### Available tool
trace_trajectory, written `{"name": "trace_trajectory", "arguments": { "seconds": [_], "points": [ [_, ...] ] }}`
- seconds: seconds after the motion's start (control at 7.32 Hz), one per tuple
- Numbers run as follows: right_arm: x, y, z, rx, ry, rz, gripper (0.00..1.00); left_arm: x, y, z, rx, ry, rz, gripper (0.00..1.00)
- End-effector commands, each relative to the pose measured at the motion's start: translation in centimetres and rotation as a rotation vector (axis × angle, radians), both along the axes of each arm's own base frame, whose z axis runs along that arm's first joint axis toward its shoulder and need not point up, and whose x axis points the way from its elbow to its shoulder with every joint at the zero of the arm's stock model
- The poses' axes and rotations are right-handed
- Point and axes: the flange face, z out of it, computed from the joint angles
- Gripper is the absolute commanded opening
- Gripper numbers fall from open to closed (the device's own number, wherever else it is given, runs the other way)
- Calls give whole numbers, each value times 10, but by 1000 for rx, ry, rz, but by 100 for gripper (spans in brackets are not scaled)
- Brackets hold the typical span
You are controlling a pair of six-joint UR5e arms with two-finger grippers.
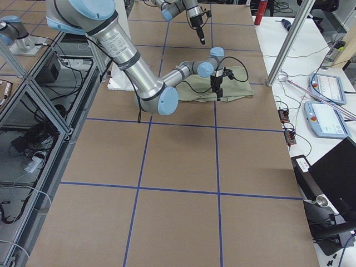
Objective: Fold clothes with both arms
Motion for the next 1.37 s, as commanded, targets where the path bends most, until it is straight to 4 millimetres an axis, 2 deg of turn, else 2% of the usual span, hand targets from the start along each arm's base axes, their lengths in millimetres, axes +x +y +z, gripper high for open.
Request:
{"name": "trace_trajectory", "arguments": {
  "seconds": [0.0, 0.41, 0.68, 0.82, 1.23],
  "points": [
    [2, -3, 2, -3, 1, 0, 100, -1, 0, -2, 3, 3, -1, 100],
    [27, -24, 14, 3, 12, -11, 100, -4, 2, -8, 9, 14, -1, 100],
    [48, -35, 52, -19, 49, -19, 100, -4, 2, -7, 10, 12, -1, 100],
    [58, -43, 51, -24, 39, -23, 100, -5, 1, -6, 10, 12, -2, 100],
    [70, -61, 6, -15, -33, -17, 100, -8, -1, -8, 14, 12, -2, 100]
  ]
}}
